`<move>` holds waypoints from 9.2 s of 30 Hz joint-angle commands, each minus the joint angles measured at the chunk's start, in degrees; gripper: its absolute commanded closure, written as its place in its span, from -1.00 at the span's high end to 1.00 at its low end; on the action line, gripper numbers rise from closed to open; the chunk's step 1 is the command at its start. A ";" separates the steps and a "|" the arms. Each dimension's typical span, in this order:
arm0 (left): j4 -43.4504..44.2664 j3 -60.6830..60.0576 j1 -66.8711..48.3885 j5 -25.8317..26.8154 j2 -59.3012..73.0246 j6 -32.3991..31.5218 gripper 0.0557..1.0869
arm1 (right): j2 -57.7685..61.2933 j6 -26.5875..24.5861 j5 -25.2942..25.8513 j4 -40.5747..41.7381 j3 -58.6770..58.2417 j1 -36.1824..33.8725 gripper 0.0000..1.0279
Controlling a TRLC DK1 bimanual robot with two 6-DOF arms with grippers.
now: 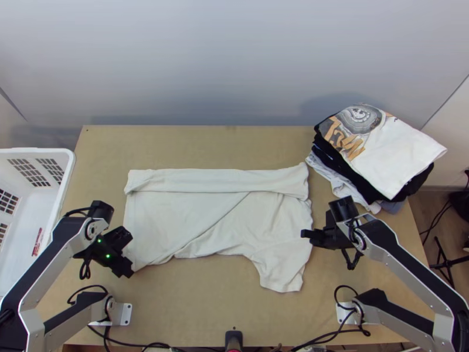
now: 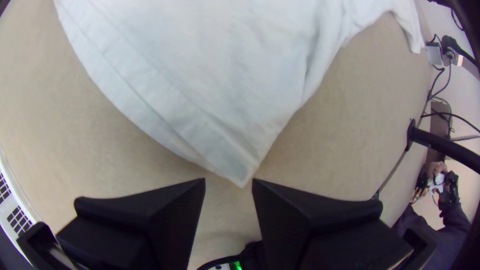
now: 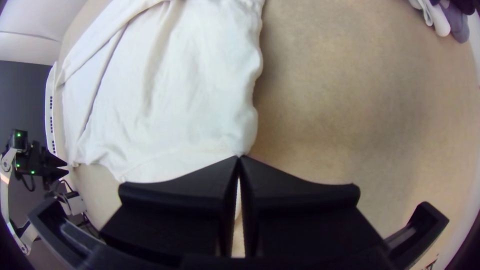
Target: Fold the t-shirt
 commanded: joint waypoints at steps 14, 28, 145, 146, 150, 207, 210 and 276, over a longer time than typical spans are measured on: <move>2.49 -1.06 -2.69 0.37 1.19 -2.60 -0.92 | -1.32 -0.09 0.92 -0.71 0.16 -0.01 -0.93; 3.81 6.67 10.94 0.64 3.92 4.17 -0.92 | -2.90 -1.32 2.33 -1.06 0.16 -0.18 -0.93; 16.82 58.35 11.81 6.61 54.01 -15.87 -0.92 | 39.20 -12.49 19.90 15.20 40.76 -1.15 -0.94; 17.00 58.26 11.64 6.61 54.01 -16.23 -0.92 | 39.38 -12.49 19.99 15.20 40.76 -1.24 -0.94; 17.26 58.18 11.29 6.61 53.22 -18.25 -0.33 | 39.73 -12.49 21.22 16.07 40.59 -1.59 -0.92; 34.22 33.13 14.36 30.08 42.50 -32.13 -0.93 | 28.57 -15.56 22.19 11.94 39.01 -0.62 0.93; 29.21 36.99 22.36 30.17 43.55 -27.39 -0.93 | 27.95 -15.91 22.19 12.03 38.30 -1.24 0.93; 23.06 90.61 -37.40 23.84 66.05 -61.40 0.93 | 18.02 -13.10 21.57 11.42 26.17 -4.84 0.93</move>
